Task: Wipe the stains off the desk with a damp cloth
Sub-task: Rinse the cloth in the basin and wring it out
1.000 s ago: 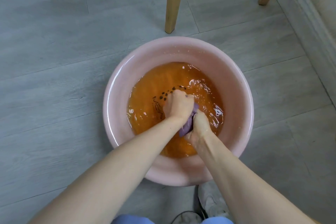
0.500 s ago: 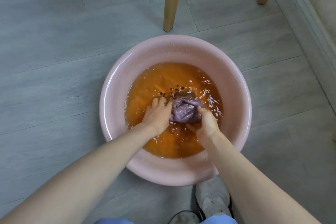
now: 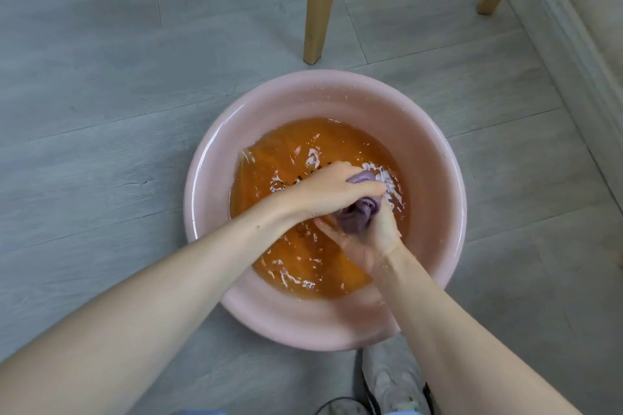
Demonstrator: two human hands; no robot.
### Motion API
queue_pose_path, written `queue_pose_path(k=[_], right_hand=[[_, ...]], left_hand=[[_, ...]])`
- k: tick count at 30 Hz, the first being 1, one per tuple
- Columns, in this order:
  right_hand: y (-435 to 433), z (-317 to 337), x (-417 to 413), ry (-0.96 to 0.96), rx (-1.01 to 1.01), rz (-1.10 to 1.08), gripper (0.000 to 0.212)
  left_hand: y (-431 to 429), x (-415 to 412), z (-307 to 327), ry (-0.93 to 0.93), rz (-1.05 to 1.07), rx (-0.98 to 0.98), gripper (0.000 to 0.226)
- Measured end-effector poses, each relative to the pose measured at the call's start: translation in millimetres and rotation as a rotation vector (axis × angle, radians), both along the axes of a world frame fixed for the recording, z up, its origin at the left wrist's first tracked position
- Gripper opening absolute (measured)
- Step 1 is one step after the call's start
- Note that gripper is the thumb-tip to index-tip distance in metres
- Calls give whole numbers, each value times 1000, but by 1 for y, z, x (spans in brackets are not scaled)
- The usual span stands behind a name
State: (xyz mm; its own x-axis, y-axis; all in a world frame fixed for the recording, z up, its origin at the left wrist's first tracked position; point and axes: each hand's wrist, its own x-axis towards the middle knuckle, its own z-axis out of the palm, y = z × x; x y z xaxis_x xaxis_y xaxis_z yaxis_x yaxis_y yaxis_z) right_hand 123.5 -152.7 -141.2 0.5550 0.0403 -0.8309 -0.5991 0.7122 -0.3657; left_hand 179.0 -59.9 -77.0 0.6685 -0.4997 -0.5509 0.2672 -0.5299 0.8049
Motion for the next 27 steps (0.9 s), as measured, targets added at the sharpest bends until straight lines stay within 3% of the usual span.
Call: queue_pose_path(k=[2,4,7,10,13,16,19,20,22,25,27], right_hand=[[3,1,0,1,90,-23,35],[2,-1,0,4,142,-69,34],[2,1,1,-8,199,-126,22],[6,2,4,-64,179,-150,34],[8,2,4,-42,46,-83,38],[8,10,-1,65,-42,111,28],[19,16,-2,41,-28,21,41],[23,15,-1,43,-31,-27,44],[28,14,1,47,-89,-16,47],[30,14,3,64,-149,-14,56],[31,10,4,83,-239,68,49]], left_hand=[[-6,-5,-9,-41,105,51,31],[-10,-15,-15,-90,83,132,31],[-15,-37,-29,-411,-91,509,36],[-18,-48,-37,-440,-9,653,51],[-5,-36,-35,-438,212,494,60],[6,-22,-27,-167,195,25,59],[-9,-33,-30,-230,140,21,30],[-17,-39,-30,-270,239,46,27],[-28,-42,-28,-238,530,35,44],[-30,-29,-23,11,928,-21,45],[-28,-23,-23,123,1081,-58,43]])
